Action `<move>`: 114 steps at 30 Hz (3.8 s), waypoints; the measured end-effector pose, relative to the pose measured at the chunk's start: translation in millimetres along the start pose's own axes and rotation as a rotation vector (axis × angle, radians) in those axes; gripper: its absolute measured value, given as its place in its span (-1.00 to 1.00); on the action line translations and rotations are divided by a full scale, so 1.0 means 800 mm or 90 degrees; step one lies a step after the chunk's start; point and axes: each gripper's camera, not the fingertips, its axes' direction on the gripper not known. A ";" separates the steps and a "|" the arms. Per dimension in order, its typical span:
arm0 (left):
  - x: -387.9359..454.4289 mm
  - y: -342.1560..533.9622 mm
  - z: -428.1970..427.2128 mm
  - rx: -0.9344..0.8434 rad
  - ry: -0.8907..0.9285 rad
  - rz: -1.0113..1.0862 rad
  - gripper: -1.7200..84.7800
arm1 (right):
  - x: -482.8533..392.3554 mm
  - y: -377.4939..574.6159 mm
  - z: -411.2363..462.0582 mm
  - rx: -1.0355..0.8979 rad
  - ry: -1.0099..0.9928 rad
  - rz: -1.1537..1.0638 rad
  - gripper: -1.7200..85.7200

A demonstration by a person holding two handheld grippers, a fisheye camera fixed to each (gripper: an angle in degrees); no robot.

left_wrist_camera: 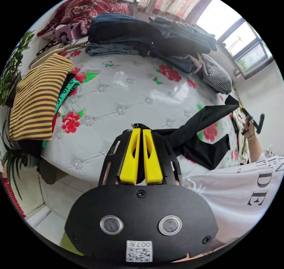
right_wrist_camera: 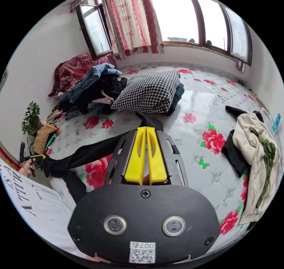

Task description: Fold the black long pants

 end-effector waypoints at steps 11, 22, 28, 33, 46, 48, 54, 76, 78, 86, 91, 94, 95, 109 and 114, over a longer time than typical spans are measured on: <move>-0.055 0.027 0.009 0.005 0.035 -0.078 -0.80 | 0.007 0.149 0.040 -0.182 0.054 0.118 -0.84; -0.028 -0.002 0.067 -0.077 -0.026 -0.009 -0.80 | -0.027 0.107 0.197 -0.319 0.063 -0.002 -0.81; -0.004 -0.003 0.013 -0.022 -0.012 0.015 -0.88 | -0.011 0.085 0.136 -0.180 0.119 0.021 -0.95; 0.001 -0.027 -0.052 0.060 0.006 0.004 -0.88 | 0.017 0.060 0.039 -0.001 0.114 0.036 -0.96; 0.004 0.022 0.048 -0.007 -0.106 0.000 -0.65 | 0.080 0.139 0.026 -0.023 0.086 0.196 -0.97; 0.018 0.028 0.074 -0.038 -0.134 0.047 -0.64 | 0.077 0.143 0.030 -0.025 0.081 0.194 -0.97; 0.034 0.016 0.150 -0.113 -0.183 0.096 -0.73 | 0.078 0.135 0.026 -0.017 0.038 0.202 -0.97; 0.022 -0.235 0.157 -0.021 -0.113 -0.039 -0.74 | 0.137 0.044 0.074 -0.015 0.117 0.183 -0.88; 0.034 -0.205 0.156 -0.007 -0.143 -0.020 -0.74 | 0.109 0.072 0.075 -0.051 0.067 0.140 -0.85; 0.071 -0.107 0.190 -0.033 -0.231 0.012 -0.73 | -0.076 0.177 0.104 -0.256 -0.120 -0.107 -0.81; 0.195 -0.074 0.320 -0.149 -0.567 0.335 -0.93 | -0.129 0.196 0.149 -0.329 -0.120 -0.180 -0.83; 0.219 -0.041 0.356 -0.159 -0.686 0.457 -0.97 | -0.140 0.193 0.149 -0.301 -0.056 -0.211 -0.89; 0.220 -0.035 0.357 -0.159 -0.692 0.472 -0.97 | -0.138 0.189 0.148 -0.315 -0.042 -0.202 -0.91; 0.033 0.096 0.152 -0.152 -0.343 0.147 -0.98 | -0.121 0.162 0.037 -0.249 0.022 -0.135 -0.95; -0.013 0.094 0.105 -0.089 -0.231 0.041 -0.97 | -0.090 0.157 0.024 -0.237 0.085 -0.075 -0.90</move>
